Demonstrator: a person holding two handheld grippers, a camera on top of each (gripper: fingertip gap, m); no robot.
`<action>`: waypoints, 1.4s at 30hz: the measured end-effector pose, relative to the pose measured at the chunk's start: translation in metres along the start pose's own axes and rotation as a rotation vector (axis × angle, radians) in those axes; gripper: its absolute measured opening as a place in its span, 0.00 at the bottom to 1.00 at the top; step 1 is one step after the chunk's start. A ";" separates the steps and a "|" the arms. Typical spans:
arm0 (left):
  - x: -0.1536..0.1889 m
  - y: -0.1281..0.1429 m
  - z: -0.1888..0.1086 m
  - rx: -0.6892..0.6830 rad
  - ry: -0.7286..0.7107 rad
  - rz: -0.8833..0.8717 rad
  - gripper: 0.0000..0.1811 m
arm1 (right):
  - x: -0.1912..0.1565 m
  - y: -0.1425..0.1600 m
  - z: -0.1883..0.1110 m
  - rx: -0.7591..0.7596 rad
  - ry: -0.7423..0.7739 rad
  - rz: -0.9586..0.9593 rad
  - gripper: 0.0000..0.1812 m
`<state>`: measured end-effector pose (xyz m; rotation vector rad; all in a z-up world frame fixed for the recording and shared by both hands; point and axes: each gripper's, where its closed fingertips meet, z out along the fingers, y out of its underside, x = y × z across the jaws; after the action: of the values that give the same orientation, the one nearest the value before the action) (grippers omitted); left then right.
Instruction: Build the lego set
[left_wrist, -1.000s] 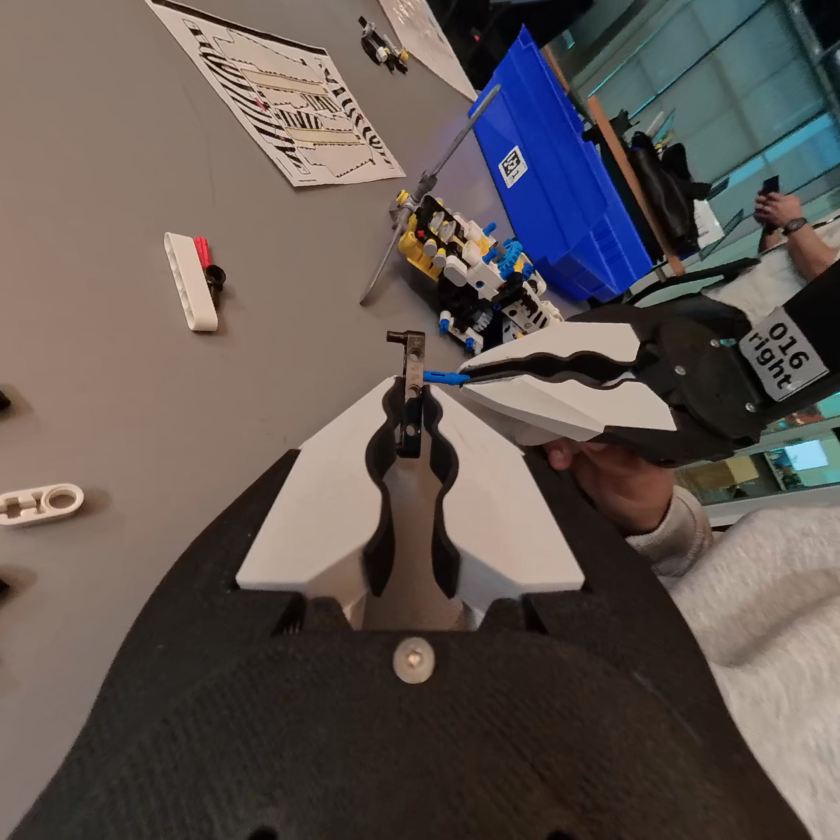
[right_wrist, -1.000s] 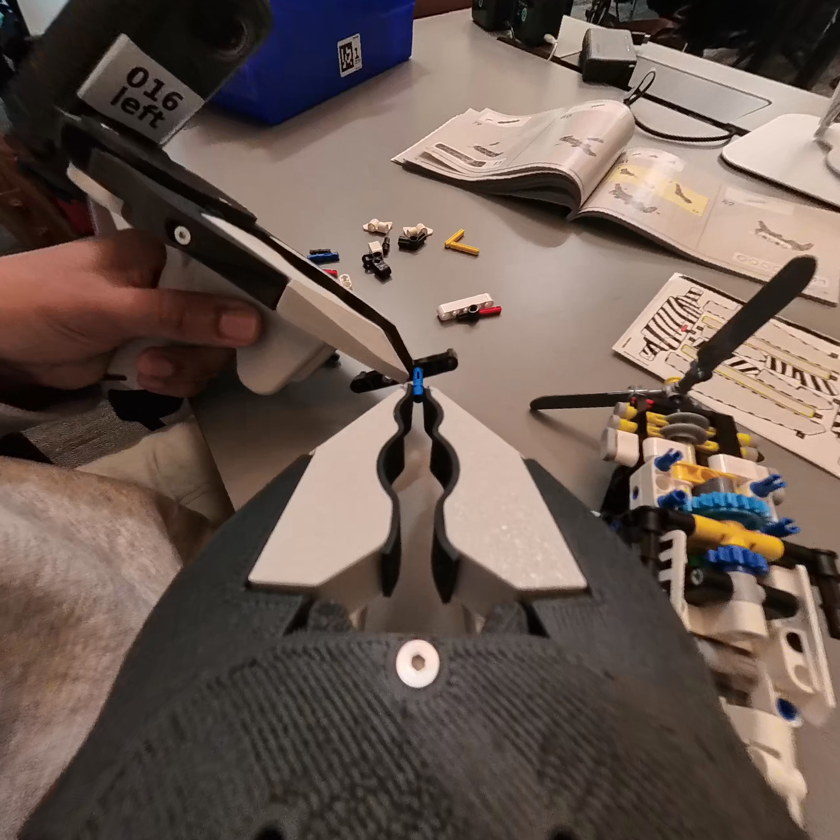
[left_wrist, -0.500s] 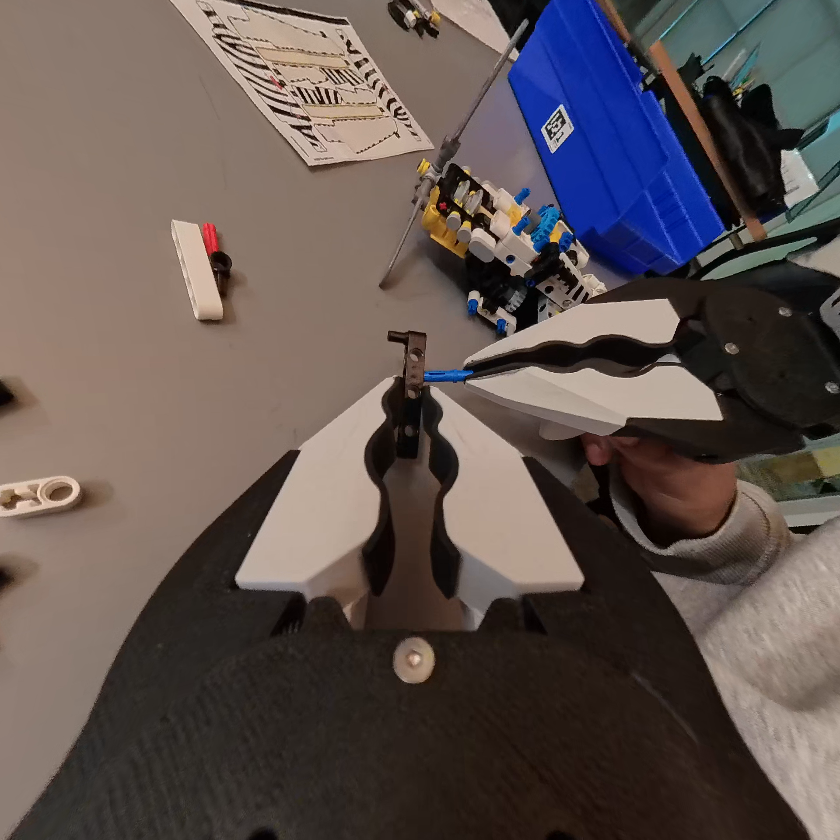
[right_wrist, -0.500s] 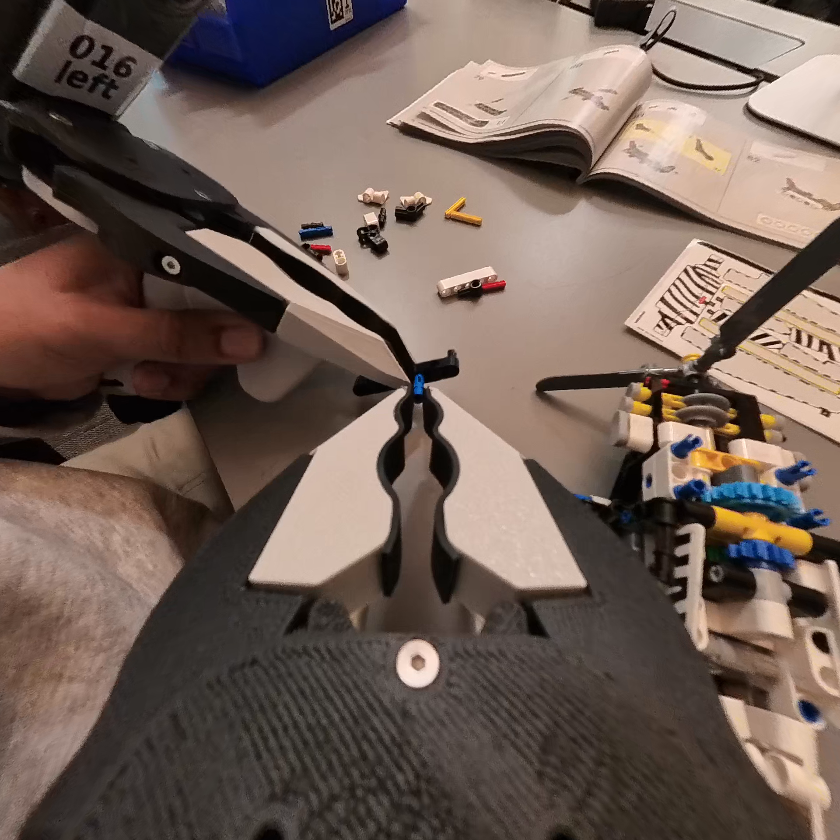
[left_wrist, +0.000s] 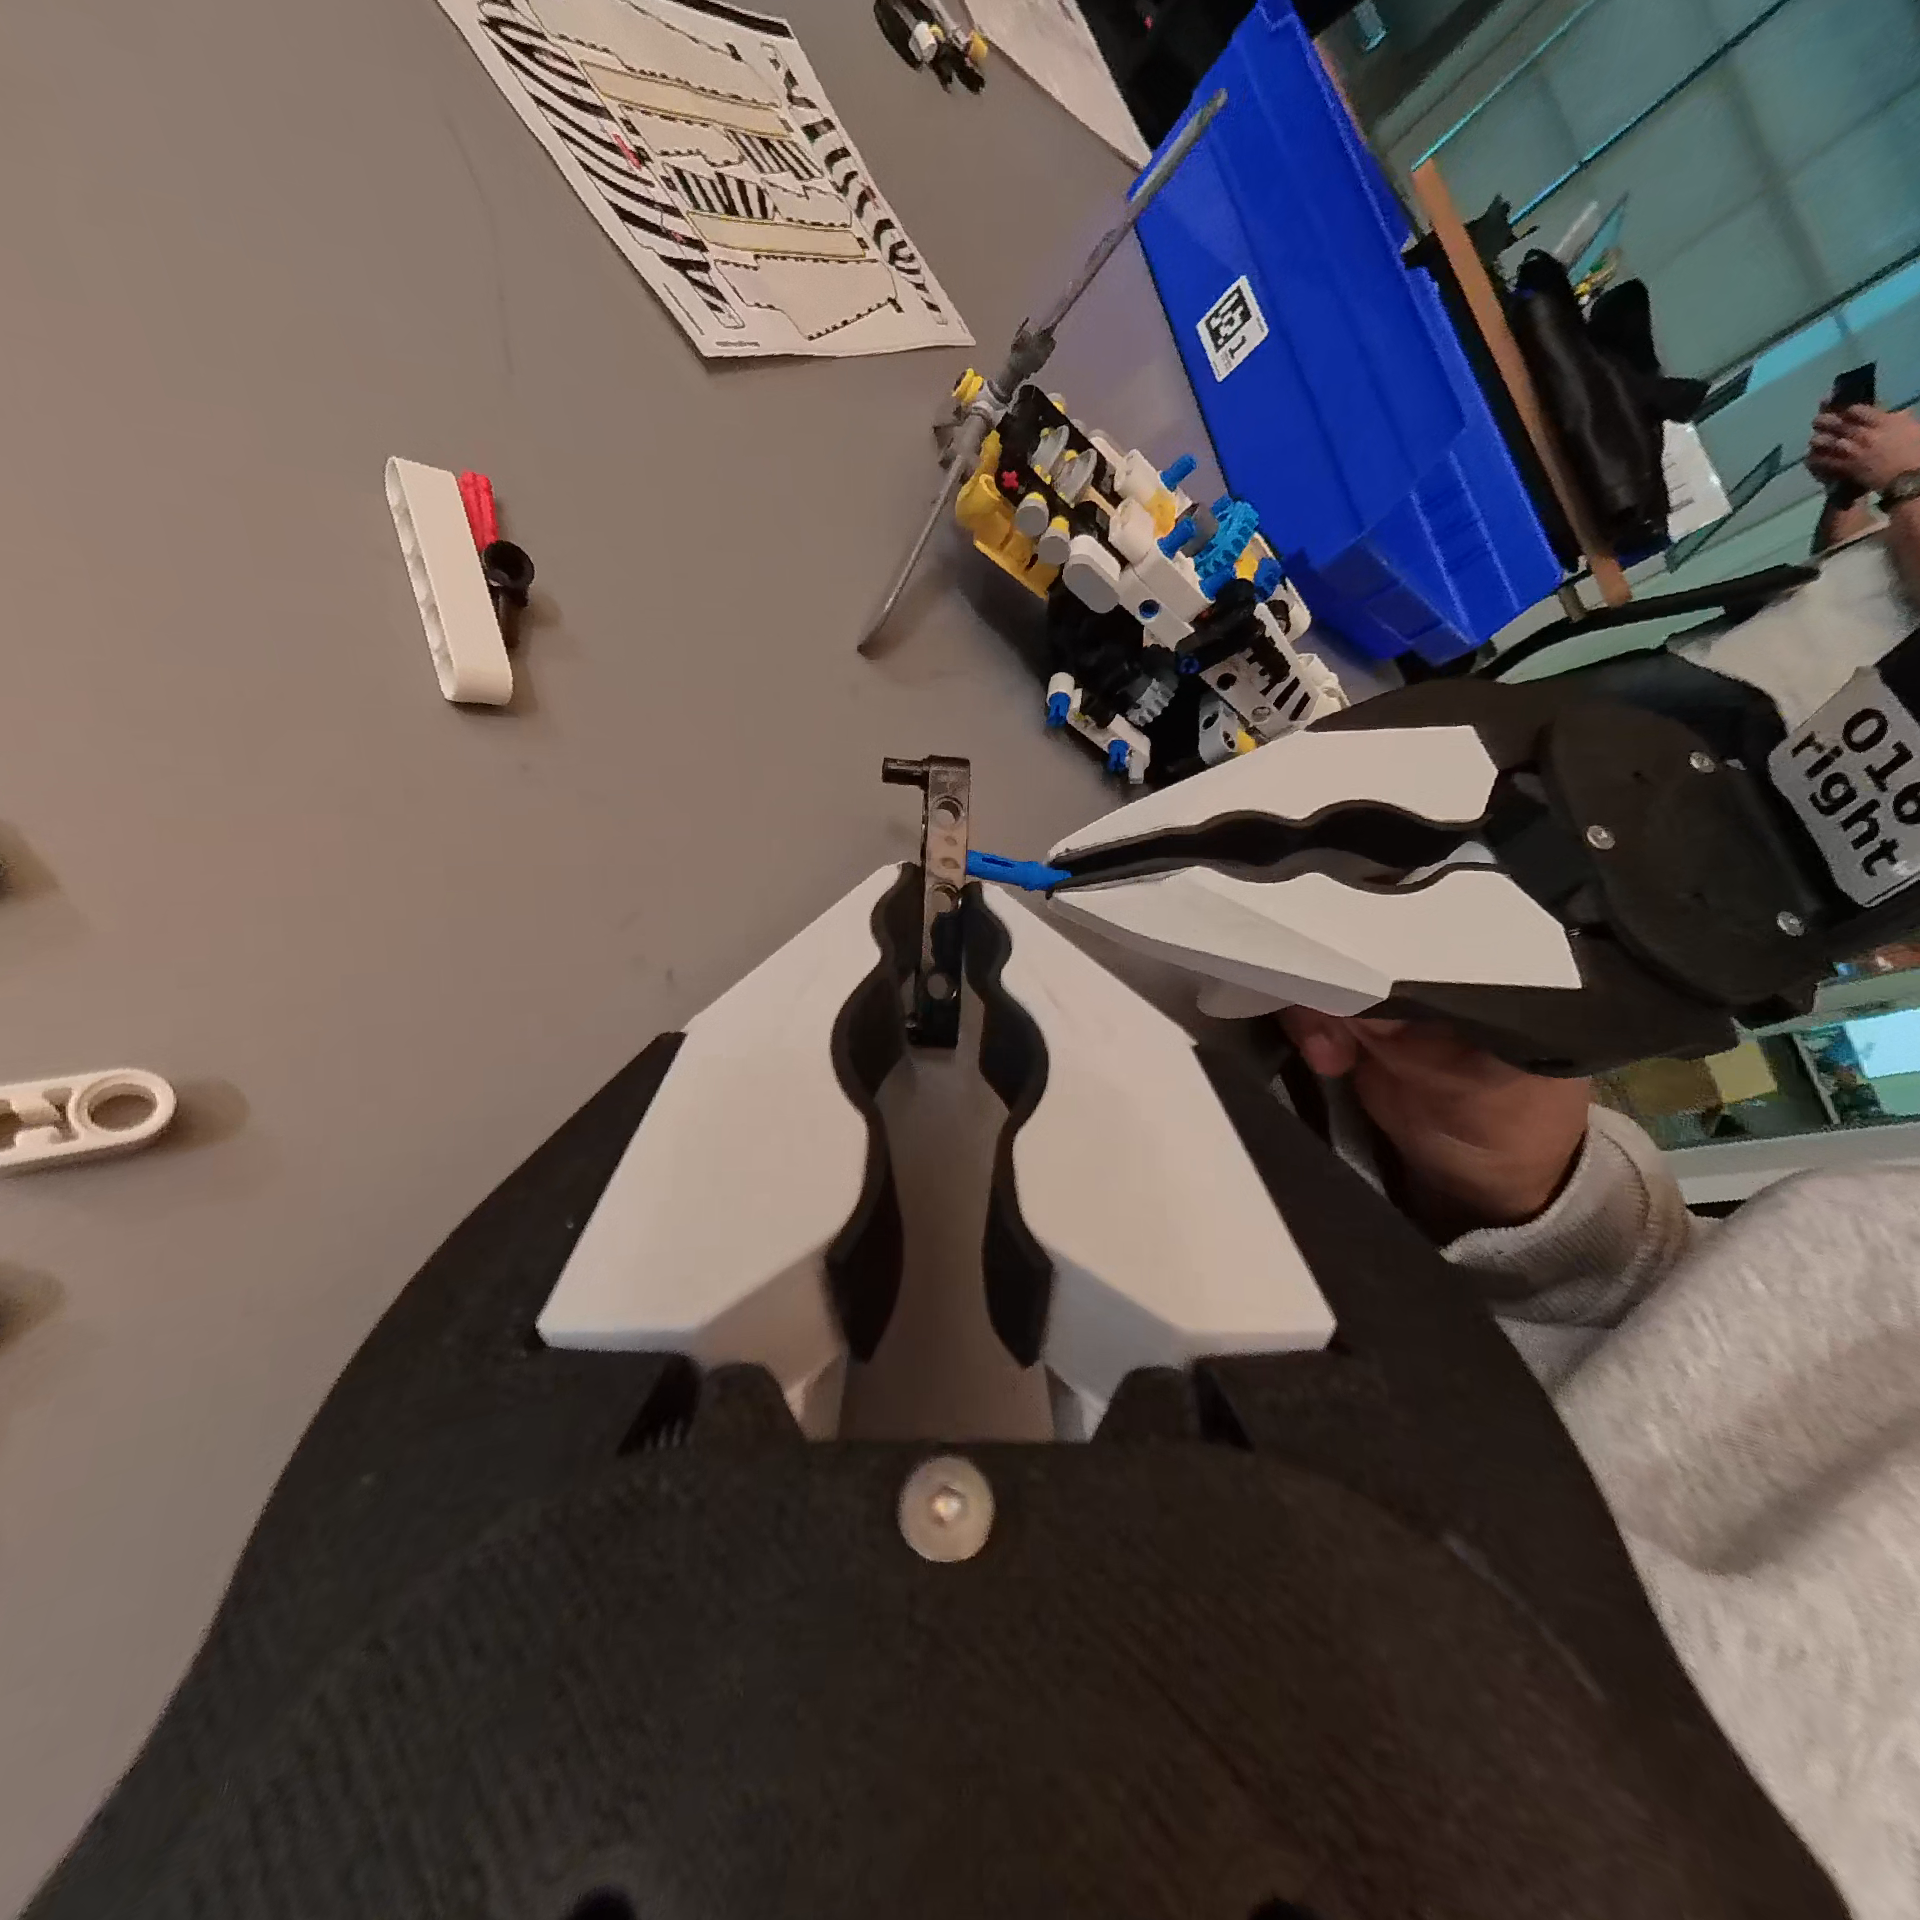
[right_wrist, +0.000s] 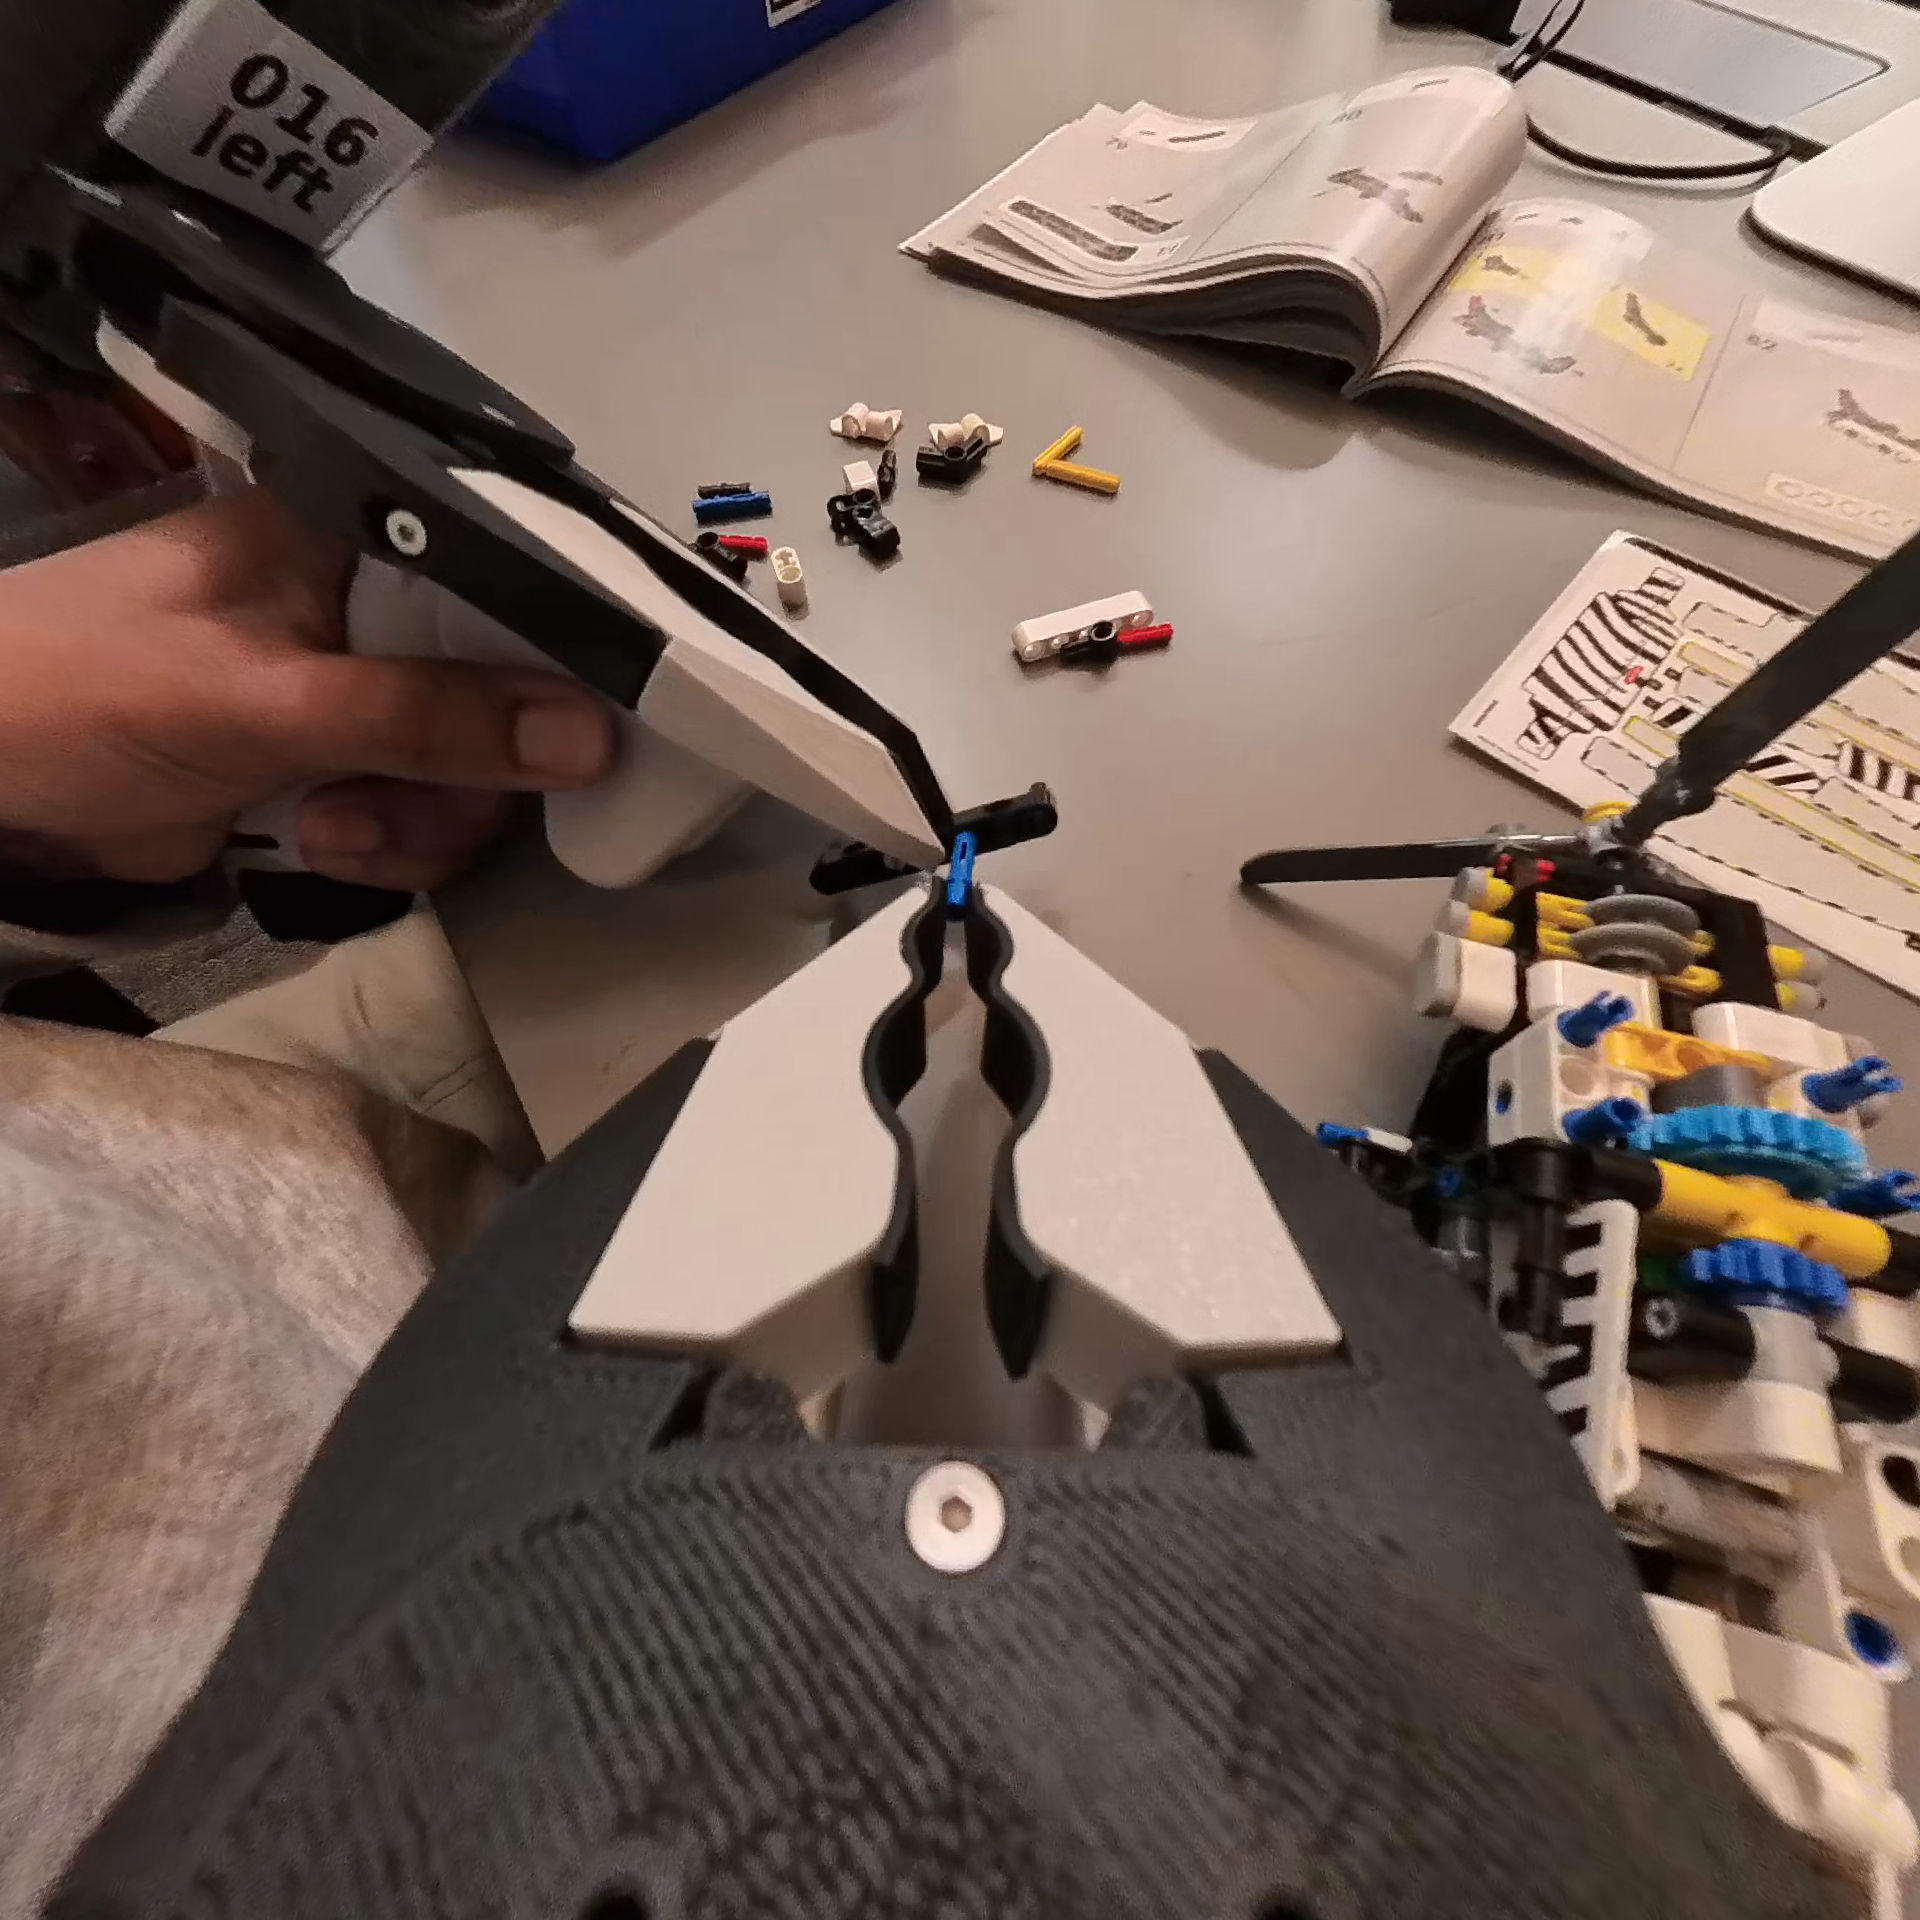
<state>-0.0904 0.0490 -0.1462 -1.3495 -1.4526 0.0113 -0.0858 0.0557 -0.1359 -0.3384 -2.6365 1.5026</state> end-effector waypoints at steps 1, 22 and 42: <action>0.000 0.000 0.000 0.000 -0.006 0.004 0.03 | 0.000 0.001 0.001 -0.008 -0.004 0.004 0.01; -0.007 0.016 0.007 -0.141 -0.168 0.262 0.03 | -0.001 0.028 0.007 -0.177 -0.058 0.049 0.01; -0.008 0.020 0.008 -0.181 -0.202 0.349 0.04 | -0.003 0.027 0.011 -0.187 -0.096 0.079 0.00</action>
<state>-0.0837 0.0555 -0.1669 -1.7802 -1.3898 0.2535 -0.0812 0.0590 -0.1648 -0.3976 -2.8800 1.3275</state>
